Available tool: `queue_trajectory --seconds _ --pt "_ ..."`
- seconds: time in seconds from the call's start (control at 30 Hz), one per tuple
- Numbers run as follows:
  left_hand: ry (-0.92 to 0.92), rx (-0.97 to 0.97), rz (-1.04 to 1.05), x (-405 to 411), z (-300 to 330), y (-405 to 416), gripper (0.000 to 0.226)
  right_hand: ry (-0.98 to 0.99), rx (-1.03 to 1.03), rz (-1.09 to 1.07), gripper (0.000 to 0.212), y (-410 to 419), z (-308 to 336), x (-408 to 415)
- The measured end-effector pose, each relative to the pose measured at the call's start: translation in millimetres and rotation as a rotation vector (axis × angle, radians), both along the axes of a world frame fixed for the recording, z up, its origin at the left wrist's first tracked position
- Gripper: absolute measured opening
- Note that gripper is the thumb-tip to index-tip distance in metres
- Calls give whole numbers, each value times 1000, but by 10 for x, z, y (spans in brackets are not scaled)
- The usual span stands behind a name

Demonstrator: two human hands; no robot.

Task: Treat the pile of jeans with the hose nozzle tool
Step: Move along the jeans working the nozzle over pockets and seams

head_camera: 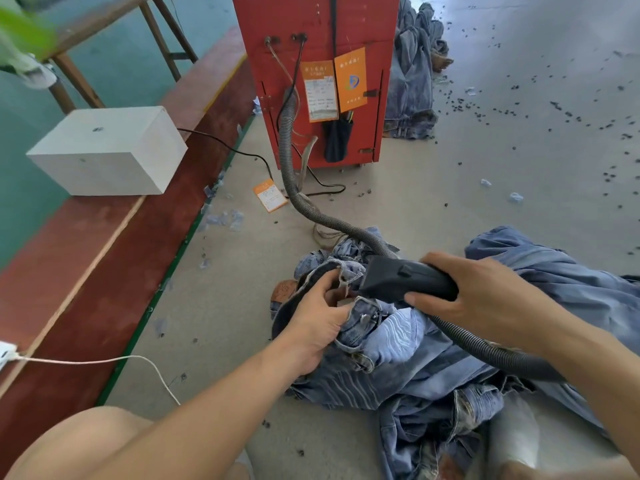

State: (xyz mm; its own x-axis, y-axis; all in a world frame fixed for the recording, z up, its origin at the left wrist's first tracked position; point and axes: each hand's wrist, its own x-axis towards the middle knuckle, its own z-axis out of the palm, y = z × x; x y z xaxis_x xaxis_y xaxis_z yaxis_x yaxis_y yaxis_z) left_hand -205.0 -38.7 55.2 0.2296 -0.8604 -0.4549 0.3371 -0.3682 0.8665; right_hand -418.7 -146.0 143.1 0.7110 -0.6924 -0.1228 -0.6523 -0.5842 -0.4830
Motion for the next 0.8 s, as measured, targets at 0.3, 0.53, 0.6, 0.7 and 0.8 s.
queue_trajectory --seconds 0.3,0.53,0.6,0.7,0.8 --pt "-165 -140 9 -72 57 -70 41 -133 -33 -96 31 -99 150 -32" --pt "-234 -158 -87 -149 45 -31 42 -11 -76 -28 36 82 46 158" --pt "-192 -161 -118 -147 55 -28 42 -77 -129 -135 35 31 69 177" --pt "-126 -154 -131 -104 61 -33 50 -132 -81 -241 30 -106 169 55" --pt "-140 -127 -112 -77 63 -18 57 -19 -14 -136 27 -116 185 -47"
